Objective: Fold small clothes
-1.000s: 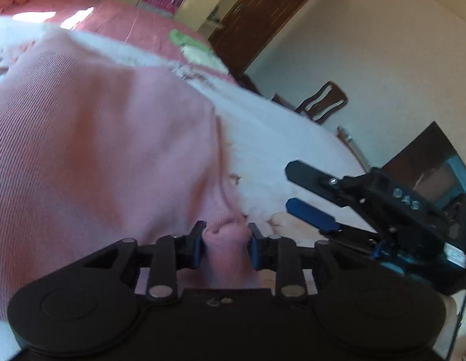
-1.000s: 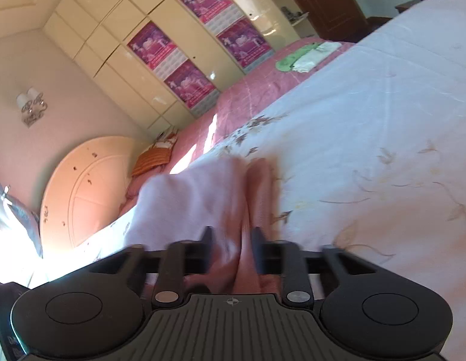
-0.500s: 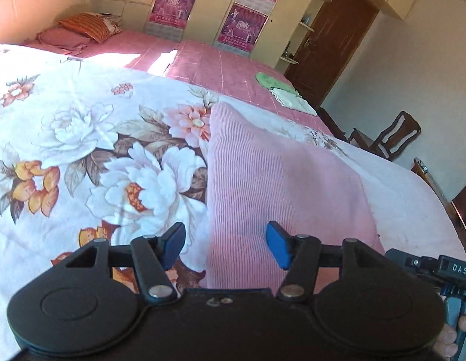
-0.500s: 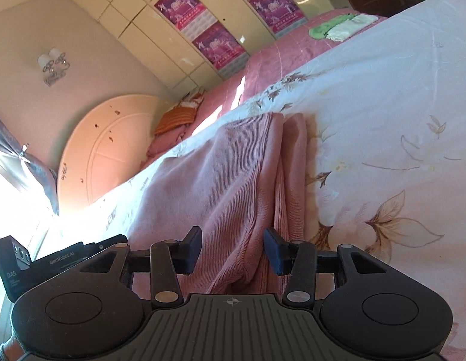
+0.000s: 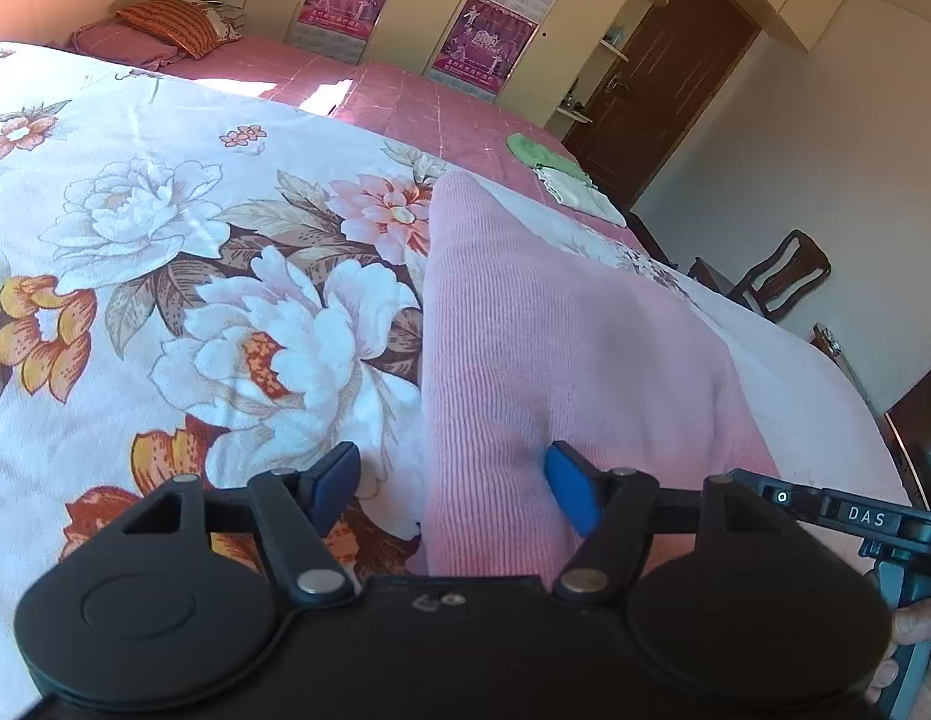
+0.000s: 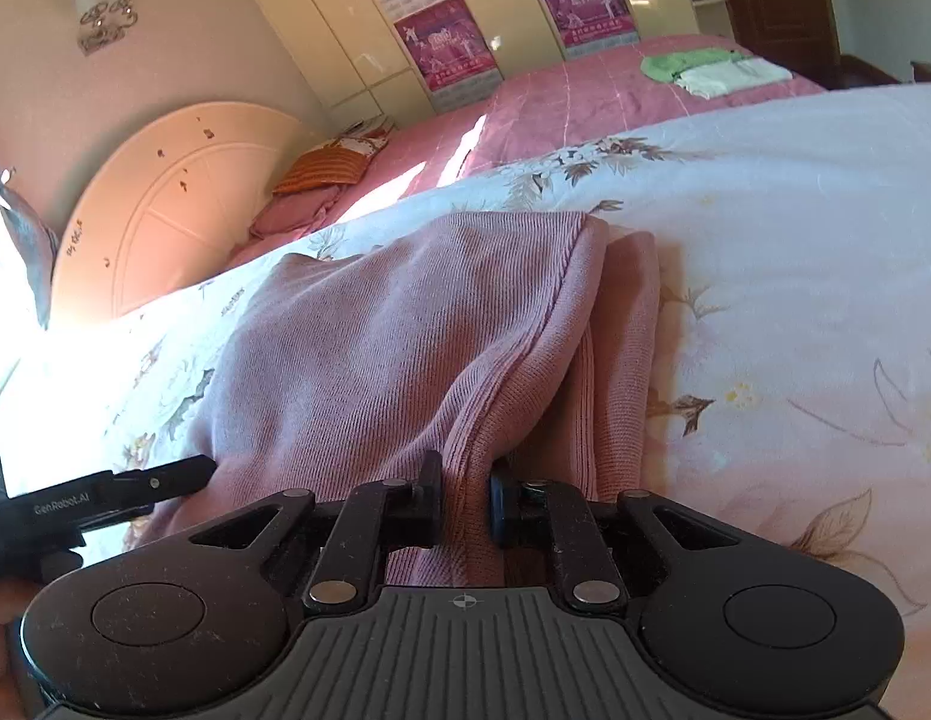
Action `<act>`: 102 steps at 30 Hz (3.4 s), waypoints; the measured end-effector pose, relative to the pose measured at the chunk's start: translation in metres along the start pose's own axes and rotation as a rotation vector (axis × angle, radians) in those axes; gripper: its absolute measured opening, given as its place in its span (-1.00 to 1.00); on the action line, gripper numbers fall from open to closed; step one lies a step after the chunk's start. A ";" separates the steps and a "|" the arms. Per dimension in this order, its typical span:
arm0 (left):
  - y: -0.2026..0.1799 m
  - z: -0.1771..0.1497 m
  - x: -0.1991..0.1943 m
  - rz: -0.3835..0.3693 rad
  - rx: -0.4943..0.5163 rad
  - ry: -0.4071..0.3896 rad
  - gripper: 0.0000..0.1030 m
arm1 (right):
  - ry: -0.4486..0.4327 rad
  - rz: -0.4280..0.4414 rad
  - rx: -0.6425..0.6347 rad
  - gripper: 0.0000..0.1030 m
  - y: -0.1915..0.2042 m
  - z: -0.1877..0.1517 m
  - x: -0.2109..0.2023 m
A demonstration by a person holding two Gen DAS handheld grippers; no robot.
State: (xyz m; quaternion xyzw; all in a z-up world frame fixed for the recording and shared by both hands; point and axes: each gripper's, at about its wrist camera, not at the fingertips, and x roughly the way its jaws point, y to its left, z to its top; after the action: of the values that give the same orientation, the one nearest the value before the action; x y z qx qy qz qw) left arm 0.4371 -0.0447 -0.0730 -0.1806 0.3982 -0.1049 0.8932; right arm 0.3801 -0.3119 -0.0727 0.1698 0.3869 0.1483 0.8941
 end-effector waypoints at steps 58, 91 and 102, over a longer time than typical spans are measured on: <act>-0.030 -0.055 -0.082 0.027 0.223 -0.041 0.13 | -0.004 -0.188 -0.253 -0.47 0.017 -0.059 -0.075; -0.069 0.007 0.026 -0.058 0.379 0.020 0.15 | 0.004 -0.257 -0.321 -0.48 0.038 0.001 0.039; -0.073 -0.005 -0.007 -0.048 0.386 -0.001 0.13 | -0.042 -0.193 -0.286 -0.48 0.050 -0.010 -0.010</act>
State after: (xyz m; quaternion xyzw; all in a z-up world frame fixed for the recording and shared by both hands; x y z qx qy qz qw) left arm 0.4253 -0.1109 -0.0419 -0.0153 0.3657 -0.2007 0.9087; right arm 0.3596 -0.2685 -0.0519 0.0062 0.3575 0.1118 0.9272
